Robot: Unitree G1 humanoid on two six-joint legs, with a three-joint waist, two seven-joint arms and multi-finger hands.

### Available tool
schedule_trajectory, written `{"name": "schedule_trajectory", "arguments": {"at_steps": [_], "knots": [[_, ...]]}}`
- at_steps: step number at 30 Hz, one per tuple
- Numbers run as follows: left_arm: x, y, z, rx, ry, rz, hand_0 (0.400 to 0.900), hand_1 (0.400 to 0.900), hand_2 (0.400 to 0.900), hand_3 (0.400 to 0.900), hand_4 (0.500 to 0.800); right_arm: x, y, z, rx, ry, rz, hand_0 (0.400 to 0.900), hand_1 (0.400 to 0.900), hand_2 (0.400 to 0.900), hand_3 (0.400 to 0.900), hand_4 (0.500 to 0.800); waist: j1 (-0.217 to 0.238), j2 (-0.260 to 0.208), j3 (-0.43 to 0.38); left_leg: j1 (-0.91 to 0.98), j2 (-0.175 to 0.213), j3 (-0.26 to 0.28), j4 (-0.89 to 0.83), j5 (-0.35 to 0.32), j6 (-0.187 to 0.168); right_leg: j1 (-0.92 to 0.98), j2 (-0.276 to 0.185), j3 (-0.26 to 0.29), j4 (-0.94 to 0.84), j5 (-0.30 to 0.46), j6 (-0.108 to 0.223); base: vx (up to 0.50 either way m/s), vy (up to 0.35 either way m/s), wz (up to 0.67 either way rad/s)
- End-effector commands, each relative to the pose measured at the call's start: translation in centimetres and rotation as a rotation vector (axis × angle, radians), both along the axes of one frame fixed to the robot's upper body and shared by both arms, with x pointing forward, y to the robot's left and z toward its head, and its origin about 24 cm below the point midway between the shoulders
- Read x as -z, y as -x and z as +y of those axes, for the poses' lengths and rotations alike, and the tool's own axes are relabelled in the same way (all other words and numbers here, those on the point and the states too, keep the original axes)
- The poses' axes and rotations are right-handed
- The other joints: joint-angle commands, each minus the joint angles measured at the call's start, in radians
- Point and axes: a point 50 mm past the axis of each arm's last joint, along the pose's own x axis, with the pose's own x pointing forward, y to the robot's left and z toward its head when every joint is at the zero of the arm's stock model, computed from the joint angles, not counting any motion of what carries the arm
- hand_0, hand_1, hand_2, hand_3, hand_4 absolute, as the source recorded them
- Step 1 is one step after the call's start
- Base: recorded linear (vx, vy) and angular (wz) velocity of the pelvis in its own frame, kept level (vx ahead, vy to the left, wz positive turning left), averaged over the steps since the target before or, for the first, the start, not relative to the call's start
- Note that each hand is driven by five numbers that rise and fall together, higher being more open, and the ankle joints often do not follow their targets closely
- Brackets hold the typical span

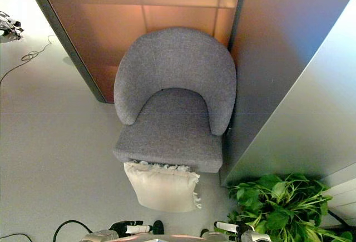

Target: Pick up the pillow and put it on the sofa.

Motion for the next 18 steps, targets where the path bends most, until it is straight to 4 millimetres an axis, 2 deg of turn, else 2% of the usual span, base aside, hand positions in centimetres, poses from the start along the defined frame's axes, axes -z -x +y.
{"name": "schedule_trajectory", "arguments": {"at_steps": [1, 5, 8, 15, 18], "knots": [[-0.1, -1.0, -0.2, 0.016, -0.002, 0.015, 0.9, 0.9, 0.9, 0.9, 0.8, -1.1, -3.0, -1.5, -0.039, 0.061, -0.083, 0.9, 0.9, 0.9, 0.9, 0.8, 0.008, -0.001, 0.02, 0.025, -0.073, -0.063, 0.032, -0.137, 0.049, -0.054, 0.026, -0.064, 0.042, 0.006, 0.017, 0.0, 0.0, 0.0], [-0.2, -0.8, 0.3, 0.003, -0.031, 0.022, 0.9, 0.9, 0.9, 0.9, 0.8, -1.1, -2.9, -1.7, -0.062, 0.067, -0.09, 0.9, 0.9, 0.9, 0.9, 0.8, 0.007, -0.002, 0.021, 0.029, -0.073, -0.064, 0.03, -0.138, 0.048, -0.05, 0.025, -0.066, 0.04, 0.004, 0.019, 0.05, 0.002, 0.03], [-0.2, -0.8, 0.4, 0.0, -0.053, 0.018, 0.9, 0.9, 0.9, 0.9, 0.8, -1.4, -3.6, -1.8, -0.14, 0.114, -0.135, 0.9, 0.9, 0.9, 0.9, 0.8, 0.01, -0.004, 0.028, 0.02, -0.073, -0.065, 0.031, -0.134, 0.045, -0.056, 0.021, -0.07, 0.038, 0.008, 0.022, 0.04, -0.007, 0.04], [-0.6, -2.0, 1.0, 0.0, -0.106, -0.035, 0.9, 0.9, 0.9, 0.9, 0.8, -3.2, -7.9, -1.4, -0.373, 0.234, -0.324, 0.9, 0.9, 0.9, 0.9, 0.8, 0.023, -0.008, 0.079, -0.024, -0.077, -0.073, 0.017, -0.115, 0.04, -0.094, 0.013, -0.077, 0.027, 0.028, 0.031, -0.01, -0.024, 0.08], [-0.9, -2.8, 1.1, -0.019, -0.116, -0.065, 0.9, 0.9, 0.9, 0.9, 0.8, -4.7, -10.7, -0.3, -0.449, 0.281, -0.442, 0.9, 0.9, 0.9, 0.9, 0.8, 0.028, -0.013, 0.114, -0.066, -0.078, -0.074, 0.014, -0.104, 0.039, -0.135, 0.01, -0.072, 0.029, 0.036, 0.035, -0.05, -0.046, 0.06]]}}
